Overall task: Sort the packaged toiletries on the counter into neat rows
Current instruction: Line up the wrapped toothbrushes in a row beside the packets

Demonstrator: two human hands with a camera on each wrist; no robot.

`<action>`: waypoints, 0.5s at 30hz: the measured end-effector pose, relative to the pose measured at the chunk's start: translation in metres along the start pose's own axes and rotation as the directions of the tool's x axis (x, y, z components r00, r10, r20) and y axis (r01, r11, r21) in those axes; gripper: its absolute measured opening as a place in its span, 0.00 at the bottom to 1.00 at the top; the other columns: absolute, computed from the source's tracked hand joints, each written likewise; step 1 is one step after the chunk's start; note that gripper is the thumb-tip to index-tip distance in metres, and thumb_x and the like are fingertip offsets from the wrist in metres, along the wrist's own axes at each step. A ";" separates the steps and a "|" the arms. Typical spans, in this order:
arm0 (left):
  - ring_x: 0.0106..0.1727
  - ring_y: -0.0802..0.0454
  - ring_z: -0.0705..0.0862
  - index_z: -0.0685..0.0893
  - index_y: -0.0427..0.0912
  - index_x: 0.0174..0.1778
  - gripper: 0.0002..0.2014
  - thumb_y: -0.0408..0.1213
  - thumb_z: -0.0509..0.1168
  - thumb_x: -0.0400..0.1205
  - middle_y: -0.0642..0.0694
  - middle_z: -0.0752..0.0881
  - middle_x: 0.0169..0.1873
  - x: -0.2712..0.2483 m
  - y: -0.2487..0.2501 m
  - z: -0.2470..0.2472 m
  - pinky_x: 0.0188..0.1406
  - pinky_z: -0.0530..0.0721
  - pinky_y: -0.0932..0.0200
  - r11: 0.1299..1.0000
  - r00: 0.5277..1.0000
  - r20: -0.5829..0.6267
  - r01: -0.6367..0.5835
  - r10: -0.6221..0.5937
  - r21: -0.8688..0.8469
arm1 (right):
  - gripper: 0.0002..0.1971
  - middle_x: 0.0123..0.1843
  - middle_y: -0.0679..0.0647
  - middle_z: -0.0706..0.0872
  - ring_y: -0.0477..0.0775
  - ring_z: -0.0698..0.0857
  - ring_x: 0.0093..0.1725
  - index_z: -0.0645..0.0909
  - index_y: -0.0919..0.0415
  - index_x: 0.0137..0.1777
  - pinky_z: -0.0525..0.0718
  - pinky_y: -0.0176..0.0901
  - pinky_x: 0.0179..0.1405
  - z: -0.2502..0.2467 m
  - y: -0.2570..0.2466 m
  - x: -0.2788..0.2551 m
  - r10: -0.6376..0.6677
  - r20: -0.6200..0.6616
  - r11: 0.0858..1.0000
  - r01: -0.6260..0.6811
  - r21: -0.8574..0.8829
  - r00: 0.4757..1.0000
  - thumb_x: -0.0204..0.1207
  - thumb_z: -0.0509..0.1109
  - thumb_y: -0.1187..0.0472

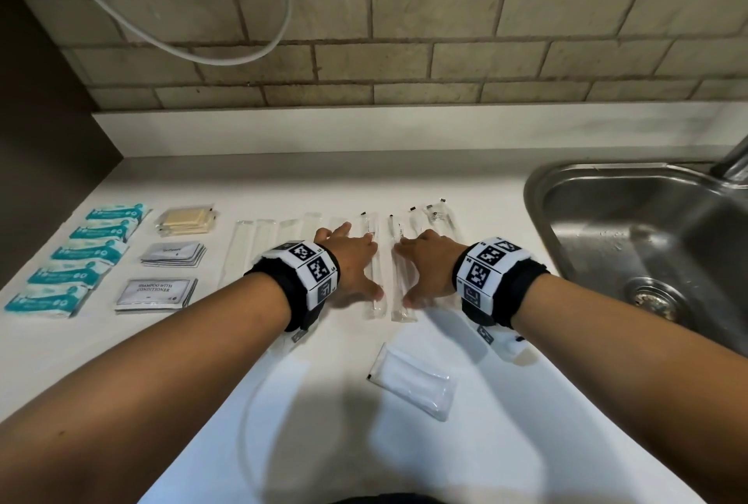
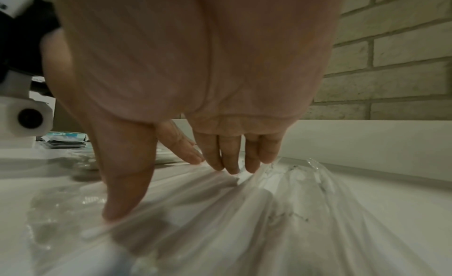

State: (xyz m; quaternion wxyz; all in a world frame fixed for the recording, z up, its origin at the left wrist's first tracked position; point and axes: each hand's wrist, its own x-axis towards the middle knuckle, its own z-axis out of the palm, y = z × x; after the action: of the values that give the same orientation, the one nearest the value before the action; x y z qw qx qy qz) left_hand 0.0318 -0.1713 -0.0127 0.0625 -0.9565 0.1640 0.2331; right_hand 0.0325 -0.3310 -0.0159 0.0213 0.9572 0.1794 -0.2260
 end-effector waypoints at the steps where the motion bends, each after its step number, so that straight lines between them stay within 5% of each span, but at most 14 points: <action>1: 0.86 0.41 0.44 0.61 0.46 0.83 0.43 0.65 0.63 0.76 0.52 0.53 0.86 0.000 0.001 0.000 0.81 0.47 0.39 1.000 1.000 0.001 -0.001 0.001 -0.001 | 0.42 0.75 0.55 0.74 0.59 0.69 0.74 0.68 0.57 0.77 0.79 0.59 0.67 0.000 0.001 0.000 -0.001 -0.001 1.000 0.001 0.007 1.000 0.63 0.78 0.47; 15: 0.86 0.43 0.44 0.59 0.47 0.83 0.44 0.66 0.63 0.76 0.52 0.52 0.86 0.002 0.001 -0.002 0.81 0.44 0.38 1.000 1.000 0.010 -0.007 0.007 -0.028 | 0.44 0.77 0.54 0.72 0.58 0.67 0.76 0.66 0.57 0.78 0.75 0.58 0.72 0.002 0.005 0.002 -0.017 -0.032 0.999 0.018 0.031 0.999 0.63 0.77 0.46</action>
State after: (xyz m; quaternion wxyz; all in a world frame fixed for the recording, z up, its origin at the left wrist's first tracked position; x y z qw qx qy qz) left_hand 0.0336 -0.1729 -0.0120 0.0491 -0.9555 0.1639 0.2404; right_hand 0.0351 -0.3356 -0.0183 0.0016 0.9593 0.1843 -0.2139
